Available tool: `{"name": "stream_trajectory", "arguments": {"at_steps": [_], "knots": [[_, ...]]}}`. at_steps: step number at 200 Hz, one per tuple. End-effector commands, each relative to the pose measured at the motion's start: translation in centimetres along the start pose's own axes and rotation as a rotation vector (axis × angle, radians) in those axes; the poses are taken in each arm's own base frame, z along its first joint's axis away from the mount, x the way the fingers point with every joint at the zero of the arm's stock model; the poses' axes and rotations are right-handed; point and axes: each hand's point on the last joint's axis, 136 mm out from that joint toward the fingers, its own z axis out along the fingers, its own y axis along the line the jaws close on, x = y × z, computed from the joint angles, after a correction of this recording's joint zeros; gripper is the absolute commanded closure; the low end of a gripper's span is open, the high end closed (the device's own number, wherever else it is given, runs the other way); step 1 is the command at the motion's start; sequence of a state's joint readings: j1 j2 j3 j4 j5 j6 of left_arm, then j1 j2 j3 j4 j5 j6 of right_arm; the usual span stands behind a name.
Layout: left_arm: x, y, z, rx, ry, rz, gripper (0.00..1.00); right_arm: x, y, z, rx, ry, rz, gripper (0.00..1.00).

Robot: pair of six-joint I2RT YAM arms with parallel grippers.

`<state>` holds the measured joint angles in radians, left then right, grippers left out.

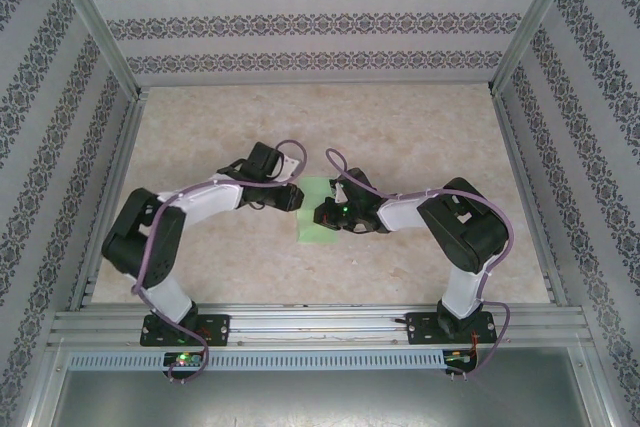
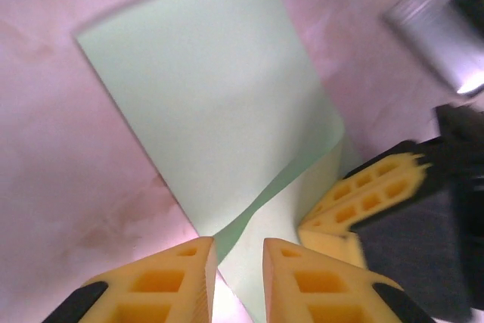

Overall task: Fold a paper plane with a square sheet of paper (fold left side to right side)
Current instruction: Fold the triangle a second time at the center of the table.

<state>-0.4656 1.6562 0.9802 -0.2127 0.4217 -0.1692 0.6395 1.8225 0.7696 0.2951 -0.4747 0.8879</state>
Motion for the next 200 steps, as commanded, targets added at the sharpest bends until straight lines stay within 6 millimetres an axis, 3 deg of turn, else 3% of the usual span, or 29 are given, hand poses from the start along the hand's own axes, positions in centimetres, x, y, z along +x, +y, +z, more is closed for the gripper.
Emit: {"name": "stream_trajectory", "arguments": {"at_steps": [1, 50, 80, 200], "knots": [[0.6, -0.4, -2.7, -0.004, -0.001, -0.067, 0.79, 1.9, -2.6, 0.3, 0.086, 0.039, 0.023, 1.0], [4.6, -4.1, -3.6, 0.223, 0.051, -0.288, 0.89, 2.1, -2.7, 0.3, 0.085, 0.042, 0.021, 1.0], [5.6, -5.9, -3.0, 0.346, 0.082, -0.373, 0.94, 2.3, -2.7, 0.4, 0.085, 0.049, 0.021, 1.0], [6.2, -6.4, 1.0, 0.409, 0.158, -0.408, 0.97, 2.7, -3.1, 0.6, 0.099, 0.067, 0.022, 1.0]]}}
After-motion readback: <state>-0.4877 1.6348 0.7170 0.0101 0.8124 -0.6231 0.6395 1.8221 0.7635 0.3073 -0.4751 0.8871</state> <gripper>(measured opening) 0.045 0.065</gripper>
